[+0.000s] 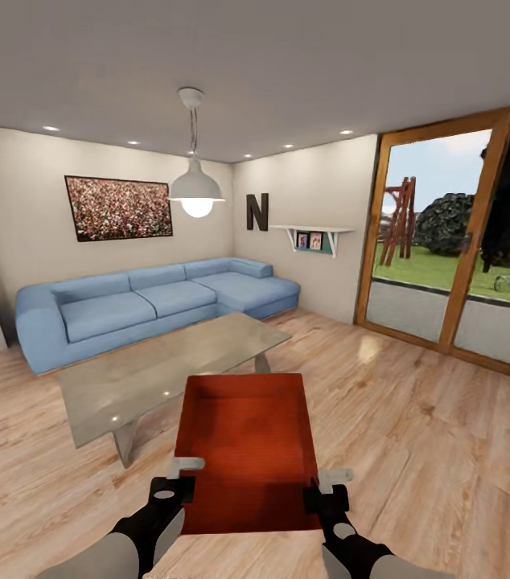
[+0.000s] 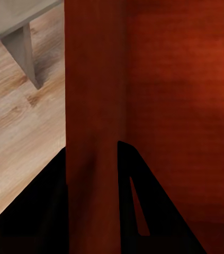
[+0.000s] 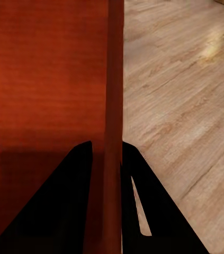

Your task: Move the two storage containers from the living room to the garage. In the garage, place one container on the floor and stack the other container on top of it (either order is fine).

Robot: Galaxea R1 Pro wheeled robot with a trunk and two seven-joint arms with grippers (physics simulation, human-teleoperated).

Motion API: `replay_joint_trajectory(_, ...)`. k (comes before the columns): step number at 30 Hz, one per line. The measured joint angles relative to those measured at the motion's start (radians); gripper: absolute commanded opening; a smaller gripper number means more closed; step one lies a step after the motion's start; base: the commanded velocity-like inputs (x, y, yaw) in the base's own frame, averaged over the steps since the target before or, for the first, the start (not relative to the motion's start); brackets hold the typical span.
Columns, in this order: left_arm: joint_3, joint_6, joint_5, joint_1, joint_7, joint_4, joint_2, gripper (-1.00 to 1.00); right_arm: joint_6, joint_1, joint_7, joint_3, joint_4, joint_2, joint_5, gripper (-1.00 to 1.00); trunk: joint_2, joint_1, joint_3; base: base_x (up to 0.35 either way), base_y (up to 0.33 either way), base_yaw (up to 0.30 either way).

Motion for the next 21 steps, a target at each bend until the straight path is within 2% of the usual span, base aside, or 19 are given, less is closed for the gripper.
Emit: replay_joint_trajectory(21,0.002,0.001,-0.003,0.0,0.0,0.001,-0.001,-1.0,-0.001,0.0,0.002,0.004,0.001,0.0,-0.008,-1.0,0.0,0.0,0.008,0.0,0.0,0.3)
